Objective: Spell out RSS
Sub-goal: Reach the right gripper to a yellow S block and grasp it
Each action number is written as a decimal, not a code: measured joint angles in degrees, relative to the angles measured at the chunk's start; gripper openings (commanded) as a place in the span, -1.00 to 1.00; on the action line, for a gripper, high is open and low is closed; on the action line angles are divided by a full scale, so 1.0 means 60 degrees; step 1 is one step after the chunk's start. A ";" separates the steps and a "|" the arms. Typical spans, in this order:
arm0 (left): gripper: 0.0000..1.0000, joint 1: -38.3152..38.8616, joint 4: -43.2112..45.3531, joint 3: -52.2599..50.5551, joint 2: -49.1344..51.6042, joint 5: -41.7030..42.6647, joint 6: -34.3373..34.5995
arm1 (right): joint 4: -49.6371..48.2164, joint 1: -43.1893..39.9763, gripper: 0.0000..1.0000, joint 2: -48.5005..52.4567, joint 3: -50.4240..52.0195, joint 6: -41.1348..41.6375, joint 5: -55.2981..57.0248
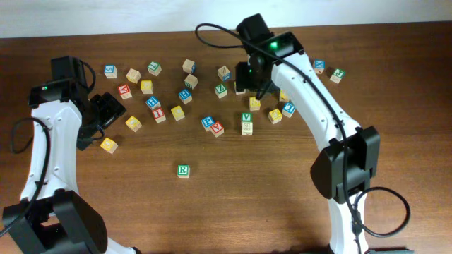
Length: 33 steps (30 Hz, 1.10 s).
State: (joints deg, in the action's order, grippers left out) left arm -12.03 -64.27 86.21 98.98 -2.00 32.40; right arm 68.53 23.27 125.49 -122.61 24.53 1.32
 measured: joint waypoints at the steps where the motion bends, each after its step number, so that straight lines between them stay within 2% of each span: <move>1: 0.98 0.0000 0.0004 0.0000 0.0000 0.0000 0.0004 | -0.0036 -0.0076 0.25 0.0182 0.0000 0.0018 0.0135; 7: 0.98 0.0000 0.0007 0.0000 0.0000 -0.0004 0.0004 | -0.0688 -0.0117 0.26 0.1741 0.0000 -0.0313 0.0568; 10: 0.98 0.0000 0.0004 0.0000 0.0000 0.0000 0.0000 | -0.0867 -0.0135 0.03 0.2095 0.0000 -0.0452 0.0637; 15: 0.98 0.0000 0.0000 0.0000 0.0000 0.0000 0.0004 | -0.0936 -0.0142 0.00 0.2437 0.0000 -0.0492 0.0637; 17: 0.98 0.0000 0.0000 0.0000 0.0000 0.0000 0.0000 | -0.0943 -0.0142 -0.24 0.2481 0.0000 -0.0488 0.0637; 18: 0.98 0.0000 0.0004 0.0000 0.0000 0.0000 0.0004 | -0.0940 -0.0142 -0.42 0.2528 0.0000 -0.0506 0.0637; 24: 0.98 0.0000 0.0000 0.0000 0.0000 0.0000 0.0004 | -0.0882 -0.0149 -0.78 0.2652 -0.0004 -0.0554 0.0637; 29: 0.98 0.0000 0.0000 0.0000 0.0000 0.0000 0.0004 | -0.0579 -0.0153 -0.78 0.2586 -0.0015 -0.0579 0.0623; 33: 0.98 0.0000 -0.0004 0.0000 0.0000 0.0000 0.0004 | 0.0790 -0.0149 -0.78 0.1577 -0.0044 -0.0590 0.0095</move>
State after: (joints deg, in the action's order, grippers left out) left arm -12.03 -64.29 86.21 98.98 -2.00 32.42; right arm 73.28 22.37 134.96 -122.87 20.99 1.89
